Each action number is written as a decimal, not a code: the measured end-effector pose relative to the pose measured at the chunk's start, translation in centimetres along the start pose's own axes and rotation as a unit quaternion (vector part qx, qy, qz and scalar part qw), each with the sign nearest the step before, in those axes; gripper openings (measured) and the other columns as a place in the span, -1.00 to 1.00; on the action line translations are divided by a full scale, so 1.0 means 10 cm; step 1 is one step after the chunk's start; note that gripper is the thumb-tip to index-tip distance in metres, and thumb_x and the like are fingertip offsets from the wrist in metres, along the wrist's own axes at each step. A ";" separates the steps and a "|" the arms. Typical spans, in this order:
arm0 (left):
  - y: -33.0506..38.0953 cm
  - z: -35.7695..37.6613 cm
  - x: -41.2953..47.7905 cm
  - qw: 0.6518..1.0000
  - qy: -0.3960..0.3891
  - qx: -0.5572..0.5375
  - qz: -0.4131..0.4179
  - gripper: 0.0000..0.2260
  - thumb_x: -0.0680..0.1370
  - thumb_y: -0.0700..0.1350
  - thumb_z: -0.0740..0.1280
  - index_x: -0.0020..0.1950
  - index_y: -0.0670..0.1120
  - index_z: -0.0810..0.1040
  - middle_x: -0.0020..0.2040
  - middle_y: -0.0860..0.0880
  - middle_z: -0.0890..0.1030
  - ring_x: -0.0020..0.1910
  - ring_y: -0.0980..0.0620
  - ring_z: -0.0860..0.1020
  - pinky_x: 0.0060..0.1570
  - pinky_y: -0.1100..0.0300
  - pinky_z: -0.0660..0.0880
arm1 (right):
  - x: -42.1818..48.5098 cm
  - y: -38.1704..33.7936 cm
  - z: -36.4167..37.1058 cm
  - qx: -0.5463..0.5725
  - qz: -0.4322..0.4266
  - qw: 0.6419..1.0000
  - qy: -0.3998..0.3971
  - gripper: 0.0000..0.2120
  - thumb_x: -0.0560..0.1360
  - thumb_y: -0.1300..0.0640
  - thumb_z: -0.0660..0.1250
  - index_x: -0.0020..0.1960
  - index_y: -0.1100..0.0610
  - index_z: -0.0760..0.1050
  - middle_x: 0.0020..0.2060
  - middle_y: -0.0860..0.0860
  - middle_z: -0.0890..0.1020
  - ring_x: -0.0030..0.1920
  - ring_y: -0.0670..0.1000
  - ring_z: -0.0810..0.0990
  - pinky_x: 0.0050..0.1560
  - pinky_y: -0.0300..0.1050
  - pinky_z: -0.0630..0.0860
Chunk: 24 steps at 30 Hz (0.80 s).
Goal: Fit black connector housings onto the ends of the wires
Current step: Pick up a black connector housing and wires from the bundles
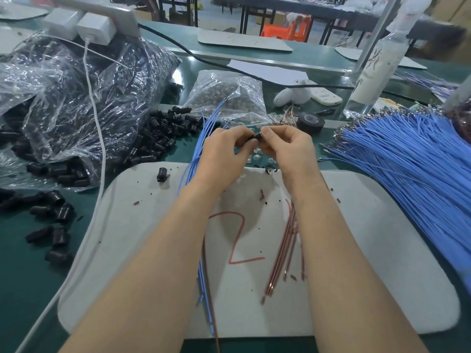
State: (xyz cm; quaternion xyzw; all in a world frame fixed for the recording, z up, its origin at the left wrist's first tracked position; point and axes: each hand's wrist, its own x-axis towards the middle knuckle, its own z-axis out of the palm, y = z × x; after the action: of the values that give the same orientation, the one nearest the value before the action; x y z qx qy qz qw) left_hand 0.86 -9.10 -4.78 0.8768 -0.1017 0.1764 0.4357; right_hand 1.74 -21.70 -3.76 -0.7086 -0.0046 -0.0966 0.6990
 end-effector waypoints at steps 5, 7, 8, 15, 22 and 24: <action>0.01 -0.02 -0.02 1.000 0.012 -0.016 -0.002 -0.88 0.54 -0.18 0.33 0.00 -0.18 0.61 -0.16 -0.11 0.64 -0.05 -0.14 0.53 0.03 0.05 0.44 | -0.01 0.03 0.06 0.052 0.039 0.998 -0.012 -0.88 0.52 0.28 0.35 -0.19 0.15 0.55 -0.35 0.02 0.62 -0.30 -0.06 0.60 -0.13 -0.22 0.59; 0.01 -0.02 -0.02 1.000 0.014 -0.018 0.000 -0.88 0.54 -0.18 0.33 0.00 -0.18 0.61 -0.16 -0.10 0.64 -0.05 -0.13 0.53 0.02 0.07 0.44 | -0.01 0.04 0.06 0.061 0.044 0.997 -0.019 -0.90 0.52 0.28 0.35 -0.17 0.16 0.55 -0.33 0.04 0.63 -0.28 -0.04 0.61 -0.09 -0.19 0.59; 0.01 -0.02 -0.02 1.000 0.014 -0.020 0.001 -0.89 0.54 -0.18 0.33 0.00 -0.18 0.61 -0.16 -0.10 0.64 -0.06 -0.12 0.53 0.02 0.09 0.45 | -0.01 0.03 0.06 0.064 0.046 0.997 -0.022 -0.90 0.52 0.28 0.35 -0.17 0.16 0.55 -0.32 0.04 0.63 -0.27 -0.03 0.61 -0.07 -0.17 0.60; 0.01 -0.01 -0.02 0.998 0.026 -0.048 -0.018 -0.90 0.53 -0.19 0.34 0.00 -0.17 0.61 -0.18 -0.03 0.64 -0.21 0.11 0.52 -0.18 0.50 0.35 | -0.01 -0.01 0.05 0.112 0.082 0.990 -0.019 -0.76 0.62 0.19 0.19 -0.16 0.18 0.56 -0.38 -0.04 0.65 -0.34 -0.12 0.64 -0.22 -0.29 0.57; -0.03 0.01 -0.01 0.998 0.026 -0.055 -0.019 -0.89 0.53 -0.19 0.36 0.02 -0.16 0.61 -0.15 -0.03 0.64 -0.16 0.10 0.55 -0.12 0.45 0.39 | 0.01 0.01 0.06 0.094 0.098 0.990 -0.026 -0.72 0.63 0.15 0.17 -0.17 0.16 0.57 -0.34 -0.02 0.67 -0.29 -0.08 0.65 -0.22 -0.27 0.56; -0.04 0.02 -0.01 0.998 0.024 -0.057 -0.014 -0.89 0.52 -0.20 0.35 0.03 -0.16 0.61 -0.18 0.02 0.62 -0.21 0.19 0.53 -0.15 0.54 0.36 | 0.01 0.03 0.06 0.073 0.090 0.993 -0.030 -0.76 0.61 0.16 0.22 -0.18 0.14 0.58 -0.34 -0.02 0.67 -0.27 -0.08 0.65 -0.21 -0.26 0.55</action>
State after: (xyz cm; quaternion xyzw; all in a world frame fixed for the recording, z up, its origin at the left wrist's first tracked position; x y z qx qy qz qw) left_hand 0.93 -9.01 -5.21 0.8476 -0.0888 0.1851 0.4893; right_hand 1.99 -21.10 -4.01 -0.6556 0.0309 -0.0110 0.7544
